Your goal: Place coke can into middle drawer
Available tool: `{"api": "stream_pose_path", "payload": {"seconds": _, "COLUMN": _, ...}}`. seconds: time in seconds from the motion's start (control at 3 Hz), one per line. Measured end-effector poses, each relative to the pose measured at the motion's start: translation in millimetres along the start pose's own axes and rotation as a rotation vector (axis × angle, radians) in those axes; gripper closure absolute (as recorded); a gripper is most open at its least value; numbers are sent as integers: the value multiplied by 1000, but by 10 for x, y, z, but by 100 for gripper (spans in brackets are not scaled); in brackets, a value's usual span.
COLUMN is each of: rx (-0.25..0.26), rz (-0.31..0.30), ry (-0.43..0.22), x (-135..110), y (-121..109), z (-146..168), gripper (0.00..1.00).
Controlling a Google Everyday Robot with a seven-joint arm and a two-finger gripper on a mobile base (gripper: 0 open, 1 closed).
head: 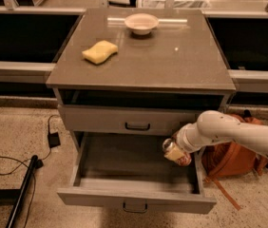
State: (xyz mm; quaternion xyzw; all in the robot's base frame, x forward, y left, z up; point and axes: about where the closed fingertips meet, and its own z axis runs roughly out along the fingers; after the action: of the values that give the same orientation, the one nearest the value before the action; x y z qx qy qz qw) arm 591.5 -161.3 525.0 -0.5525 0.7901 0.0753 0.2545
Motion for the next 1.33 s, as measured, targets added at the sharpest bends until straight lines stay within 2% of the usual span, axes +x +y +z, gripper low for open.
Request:
{"api": "stream_pose_path", "payload": {"seconds": 0.33, "rx": -10, "rz": -7, "ry": -53, "x": 86, "y": 13, "z": 139, "gripper": 100}}
{"api": "stream_pose_path", "payload": {"seconds": 0.67, "rx": -38, "rz": -47, "ry": -160, "x": 250, "y": 154, "z": 396, "gripper": 100}}
{"api": "stream_pose_path", "payload": {"seconds": 1.0, "rx": -40, "rz": -111, "ry": -208, "x": 294, "y": 289, "z": 492, "gripper": 100}}
{"api": "stream_pose_path", "payload": {"seconds": 1.33, "rx": -33, "rz": -176, "ry": -171, "x": 287, "y": 400, "z": 585, "gripper": 100}}
